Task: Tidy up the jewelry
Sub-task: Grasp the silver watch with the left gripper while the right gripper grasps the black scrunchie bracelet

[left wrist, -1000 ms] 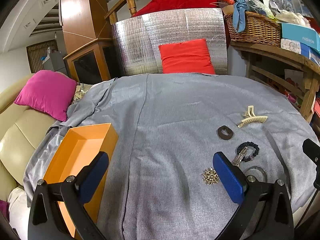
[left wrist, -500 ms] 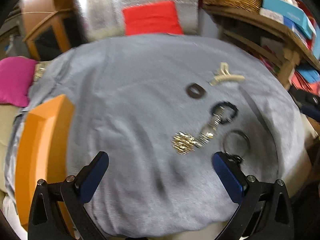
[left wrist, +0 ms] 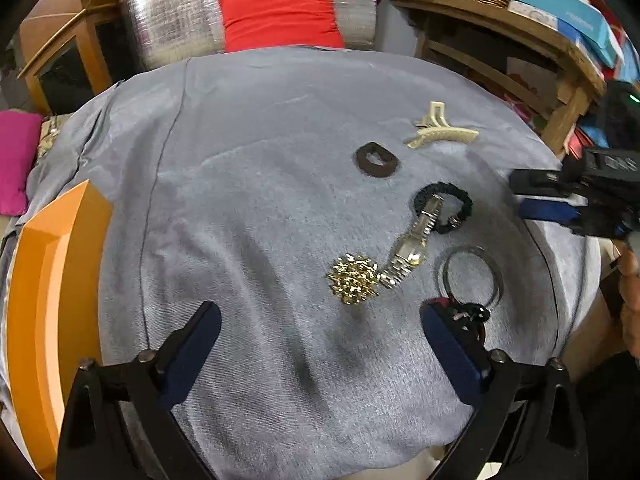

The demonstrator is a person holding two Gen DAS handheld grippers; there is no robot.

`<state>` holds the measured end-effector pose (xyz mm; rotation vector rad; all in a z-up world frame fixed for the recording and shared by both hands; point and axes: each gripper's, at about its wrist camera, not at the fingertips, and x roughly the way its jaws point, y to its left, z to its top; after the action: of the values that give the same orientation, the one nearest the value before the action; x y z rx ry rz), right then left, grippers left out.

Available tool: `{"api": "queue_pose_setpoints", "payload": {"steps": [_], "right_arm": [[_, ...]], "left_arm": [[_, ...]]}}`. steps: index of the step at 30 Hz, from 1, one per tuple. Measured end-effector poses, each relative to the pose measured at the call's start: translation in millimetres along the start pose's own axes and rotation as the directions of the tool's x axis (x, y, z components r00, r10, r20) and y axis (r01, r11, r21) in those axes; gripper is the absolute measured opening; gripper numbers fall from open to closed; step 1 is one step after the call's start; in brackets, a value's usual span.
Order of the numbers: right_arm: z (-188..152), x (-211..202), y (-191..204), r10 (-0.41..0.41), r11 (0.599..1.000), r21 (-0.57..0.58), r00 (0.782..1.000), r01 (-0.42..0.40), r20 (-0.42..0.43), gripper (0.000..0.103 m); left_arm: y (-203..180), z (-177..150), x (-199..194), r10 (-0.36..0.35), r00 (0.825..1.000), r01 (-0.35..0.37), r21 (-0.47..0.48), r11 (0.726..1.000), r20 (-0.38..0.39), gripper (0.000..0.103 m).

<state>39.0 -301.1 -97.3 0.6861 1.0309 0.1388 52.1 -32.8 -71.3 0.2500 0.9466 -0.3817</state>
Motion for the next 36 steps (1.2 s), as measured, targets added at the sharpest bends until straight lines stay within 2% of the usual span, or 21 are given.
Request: {"api": "queue_pose_setpoints", "payload": {"steps": [5,8,11,14,18,22,25,28,30,32,34,36], "right_arm": [[5,17,-4,-0.031,0.999,0.023,0.999,0.031,-0.025,0.051],[3,13,-5,0.012,0.999,0.032,0.999,-0.011,-0.038,0.051],[1,9,-9,-0.017,1.0,0.018,0.999,0.017,-0.029,0.051],[2,8,-21,-0.006,0.998,0.066,0.999,0.008,-0.041,0.051],[2,5,-23,0.013,0.998,0.069,0.999,-0.01,-0.036,0.051],[6,15,-22,-0.005,0.998,0.068,0.999,0.008,-0.039,0.051],[11,24,-20,-0.012,0.997,0.07,0.999,0.016,-0.047,0.051],[19,34,-15,-0.031,0.998,0.058,0.999,0.034,-0.038,0.051],[24,42,-14,-0.048,0.997,0.062,0.998,0.051,-0.037,0.047],[29,49,-16,-0.062,0.996,0.065,0.997,0.064,-0.043,0.034],[33,55,-15,-0.08,0.995,0.055,0.995,0.084,-0.058,0.031],[35,57,-10,-0.091,0.995,0.026,0.994,0.093,-0.066,0.029]], "left_arm": [[-2,-6,4,-0.034,0.999,0.033,0.038,0.999,0.013,0.088],[-4,-9,2,-0.078,0.997,0.076,0.052,0.996,0.023,0.087],[-11,-13,0,-0.153,0.988,0.152,0.072,0.986,0.019,0.087],[-22,-15,0,-0.21,0.978,0.207,0.114,0.972,0.015,0.086],[-29,-15,9,-0.214,0.977,0.215,0.126,0.968,-0.025,0.07],[-24,-5,14,-0.186,0.982,0.186,0.092,0.978,-0.009,0.065],[-16,5,18,-0.194,0.981,0.194,0.057,0.979,-0.002,0.063],[-20,14,24,-0.191,0.982,0.191,0.09,0.978,-0.008,0.055],[-23,19,26,-0.213,0.977,0.213,0.113,0.971,-0.009,0.054],[-24,21,26,-0.221,0.975,0.22,0.141,0.965,-0.008,0.053],[-23,25,30,-0.235,0.972,0.233,0.154,0.96,-0.01,0.053],[-21,29,35,-0.275,0.961,0.275,0.151,0.95,-0.019,0.053]]}}
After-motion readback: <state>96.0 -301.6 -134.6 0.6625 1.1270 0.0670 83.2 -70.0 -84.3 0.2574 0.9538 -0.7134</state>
